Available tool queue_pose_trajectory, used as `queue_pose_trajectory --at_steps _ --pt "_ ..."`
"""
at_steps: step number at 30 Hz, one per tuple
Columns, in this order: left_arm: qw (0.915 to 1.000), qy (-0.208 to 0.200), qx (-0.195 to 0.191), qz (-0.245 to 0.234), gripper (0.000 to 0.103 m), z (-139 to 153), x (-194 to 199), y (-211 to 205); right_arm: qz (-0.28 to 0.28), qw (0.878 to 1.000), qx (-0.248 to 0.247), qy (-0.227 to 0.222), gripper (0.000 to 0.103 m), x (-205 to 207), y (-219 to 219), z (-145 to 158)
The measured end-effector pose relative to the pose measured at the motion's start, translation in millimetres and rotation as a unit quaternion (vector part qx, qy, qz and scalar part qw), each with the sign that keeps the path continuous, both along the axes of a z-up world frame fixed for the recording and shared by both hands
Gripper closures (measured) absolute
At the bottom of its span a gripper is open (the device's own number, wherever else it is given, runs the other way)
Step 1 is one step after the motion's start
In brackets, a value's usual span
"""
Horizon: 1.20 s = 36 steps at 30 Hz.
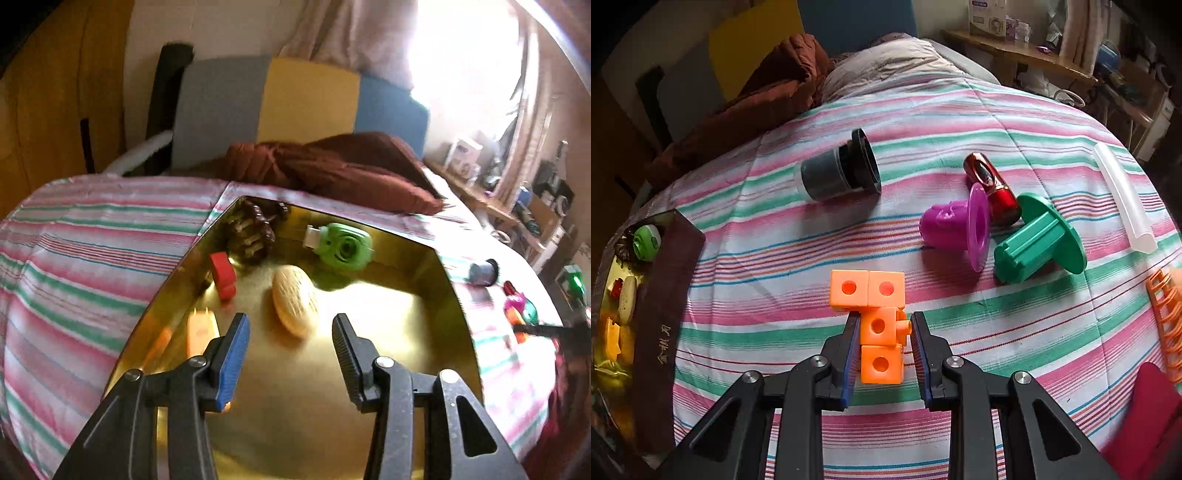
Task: Organize rigid objects
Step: 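Carry the orange cube stack into the gold tray and open the right tool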
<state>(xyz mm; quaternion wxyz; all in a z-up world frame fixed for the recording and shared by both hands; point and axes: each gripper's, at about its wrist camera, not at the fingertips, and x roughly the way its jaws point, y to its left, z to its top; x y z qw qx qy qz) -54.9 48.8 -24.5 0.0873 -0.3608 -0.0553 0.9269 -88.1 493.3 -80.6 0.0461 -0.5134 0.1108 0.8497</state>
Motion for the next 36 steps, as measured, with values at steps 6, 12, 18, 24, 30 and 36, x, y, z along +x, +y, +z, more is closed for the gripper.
queue_pose_trajectory --at_steps 6,12,18,24,30,36 --pt "0.998 0.055 0.004 -0.031 0.054 -0.4 65.6 3.7 0.01 0.999 -0.014 0.04 0.076 4.4 -6.4 15.0" --pt "0.9967 0.055 -0.024 -0.055 0.052 -3.8 83.4 10.9 0.063 0.995 -0.024 0.07 0.076 10.7 -43.2 34.7" --pt "0.998 0.048 -0.021 -0.037 0.052 -11.4 96.7 -1.9 0.126 0.987 -0.059 0.079 0.076 20.8 -113.0 54.8" --pt "0.9985 0.051 -0.019 -0.007 0.052 -14.8 102.3 -22.4 0.212 0.972 -0.07 0.078 0.076 24.8 -212.6 66.7" --pt "0.9987 0.046 -0.014 0.016 0.052 -17.0 106.6 -43.4 0.259 0.964 -0.054 0.029 0.076 12.9 -296.5 40.1" --pt "0.998 0.04 -0.001 0.048 0.052 -15.4 103.7 -60.8 0.273 0.961 -0.044 -0.008 0.076 -3.1 -355.3 10.5"
